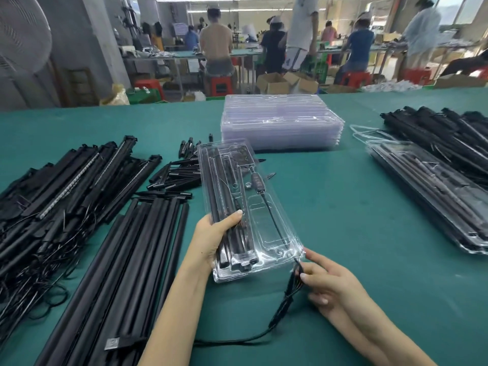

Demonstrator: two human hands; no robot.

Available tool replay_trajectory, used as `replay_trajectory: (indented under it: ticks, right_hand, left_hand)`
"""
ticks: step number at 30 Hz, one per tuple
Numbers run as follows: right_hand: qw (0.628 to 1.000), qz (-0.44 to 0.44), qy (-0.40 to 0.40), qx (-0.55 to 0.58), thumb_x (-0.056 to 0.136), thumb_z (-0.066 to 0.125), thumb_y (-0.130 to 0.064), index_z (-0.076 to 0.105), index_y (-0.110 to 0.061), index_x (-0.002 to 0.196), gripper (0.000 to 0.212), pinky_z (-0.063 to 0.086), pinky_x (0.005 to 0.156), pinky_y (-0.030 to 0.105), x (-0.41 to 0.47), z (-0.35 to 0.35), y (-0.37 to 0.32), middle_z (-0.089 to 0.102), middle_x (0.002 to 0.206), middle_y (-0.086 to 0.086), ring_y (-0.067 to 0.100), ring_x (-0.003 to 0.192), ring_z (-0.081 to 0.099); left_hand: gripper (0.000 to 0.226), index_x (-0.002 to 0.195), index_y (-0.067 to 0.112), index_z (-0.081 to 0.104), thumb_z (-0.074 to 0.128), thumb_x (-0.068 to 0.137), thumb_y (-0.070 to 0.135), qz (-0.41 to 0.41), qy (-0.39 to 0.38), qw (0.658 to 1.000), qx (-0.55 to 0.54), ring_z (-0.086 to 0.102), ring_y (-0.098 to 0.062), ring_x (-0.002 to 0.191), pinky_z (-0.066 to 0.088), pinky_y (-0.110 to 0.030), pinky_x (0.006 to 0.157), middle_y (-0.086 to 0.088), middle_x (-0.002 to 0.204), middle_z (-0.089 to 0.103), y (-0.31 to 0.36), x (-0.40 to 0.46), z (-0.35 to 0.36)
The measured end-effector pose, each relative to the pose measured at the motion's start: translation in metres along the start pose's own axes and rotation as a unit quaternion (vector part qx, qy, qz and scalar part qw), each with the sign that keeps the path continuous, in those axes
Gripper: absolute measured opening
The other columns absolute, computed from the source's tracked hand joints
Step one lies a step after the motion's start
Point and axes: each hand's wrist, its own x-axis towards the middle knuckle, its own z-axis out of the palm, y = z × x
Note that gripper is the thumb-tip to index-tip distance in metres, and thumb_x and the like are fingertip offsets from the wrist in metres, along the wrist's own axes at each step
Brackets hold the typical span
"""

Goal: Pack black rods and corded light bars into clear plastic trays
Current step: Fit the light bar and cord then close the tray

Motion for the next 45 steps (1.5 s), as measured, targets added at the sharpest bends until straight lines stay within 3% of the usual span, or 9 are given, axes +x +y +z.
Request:
replay_trajectory:
  ticks: [4,7,10,13,18,26,31,37,45]
  right_hand:
    - [0.999,0.034,0.003,-0.01,0.082,0.035,0.007,0.05,0.002,0.119,0.041,0.022,0.034,0.016,0.003,0.001,-0.006,0.055,0.065,0.008,0.007,0.041,0.028]
    - [0.994,0.057,-0.001,-0.093,0.083,0.053,-0.026,0.051,-0.008,0.09,0.02,0.023,0.036,0.017,0.002,0.007,-0.011,0.052,0.058,0.005,0.008,0.039,0.027]
    - [0.97,0.038,0.03,-0.237,0.079,0.061,-0.049,0.056,-0.007,0.074,0.043,0.019,0.035,0.017,0.007,0.011,-0.012,0.048,0.05,-0.001,0.008,0.034,0.023]
    - [0.962,0.016,0.055,-0.267,0.085,0.061,-0.046,0.065,-0.005,0.088,0.041,0.017,0.033,0.015,0.013,0.015,-0.009,0.048,0.048,-0.002,0.006,0.031,0.026]
    - [0.942,-0.039,0.058,-0.327,0.076,0.075,-0.04,0.056,-0.015,0.067,0.032,0.025,0.044,0.015,0.021,0.012,-0.011,0.042,0.06,0.001,0.011,0.05,0.033]
    - [0.956,0.044,-0.01,-0.288,0.081,0.071,-0.017,0.057,-0.001,0.075,0.022,0.024,0.037,0.013,0.026,0.006,-0.025,0.047,0.04,-0.008,0.003,0.035,0.029]
    - [0.951,0.036,-0.024,-0.305,0.086,0.067,-0.016,0.056,-0.004,0.069,0.023,0.023,0.035,0.011,0.028,0.004,-0.025,0.053,0.04,-0.005,0.002,0.033,0.03]
    - [0.951,-0.012,-0.019,-0.308,0.08,0.073,-0.021,0.049,-0.021,0.049,0.039,0.02,0.042,0.017,0.03,-0.002,-0.019,0.04,0.05,0.0,0.01,0.045,0.029]
    - [0.966,-0.032,-0.004,-0.257,0.081,0.071,-0.012,0.063,0.0,0.076,0.016,0.037,0.052,0.023,0.03,0.001,-0.013,0.054,0.074,0.017,0.021,0.06,0.049]
  left_hand:
    - [0.029,0.099,0.009,0.065,0.077,0.076,0.022,0.008,-0.008,1.0,-0.003,0.072,-0.015,0.073,0.055,-0.026,0.061,-0.007,0.086,0.075,0.0,-0.004,0.001]
    - [0.026,0.098,0.012,0.065,0.077,0.077,0.022,0.018,-0.008,1.0,0.008,0.071,-0.012,0.075,0.055,-0.022,0.065,-0.003,0.086,0.075,0.0,-0.007,0.006]
    - [0.025,0.098,0.012,0.065,0.076,0.077,0.021,0.02,-0.01,1.0,0.004,0.071,-0.015,0.08,0.055,-0.025,0.074,-0.004,0.088,0.075,0.001,-0.012,0.01]
    - [0.028,0.1,0.015,0.065,0.077,0.076,0.024,0.029,-0.007,0.999,0.012,0.07,-0.012,0.086,0.052,-0.024,0.079,0.0,0.091,0.075,0.001,-0.015,0.012]
    - [0.033,0.103,0.012,0.065,0.078,0.075,0.024,0.027,-0.001,1.0,-0.002,0.07,-0.014,0.088,0.052,-0.027,0.084,-0.001,0.091,0.075,0.001,-0.015,0.01]
    - [0.042,0.11,0.012,0.063,0.078,0.075,0.028,0.013,-0.002,1.0,0.008,0.067,-0.021,0.099,0.049,-0.039,0.096,-0.003,0.101,0.073,-0.004,-0.013,0.013]
    - [0.032,0.103,0.019,0.063,0.077,0.076,0.029,0.026,0.004,0.999,0.027,0.068,-0.008,0.087,0.048,-0.014,0.067,0.005,0.094,0.074,-0.003,-0.015,0.013]
    - [0.04,0.11,0.015,0.062,0.077,0.076,0.03,0.021,-0.006,0.999,0.028,0.068,-0.012,0.093,0.05,-0.026,0.085,0.001,0.101,0.073,-0.002,-0.017,0.015]
    - [0.037,0.106,0.014,0.064,0.077,0.074,0.029,0.052,0.012,0.998,0.022,0.068,-0.012,0.086,0.051,-0.024,0.08,0.001,0.09,0.073,0.0,-0.022,0.017]
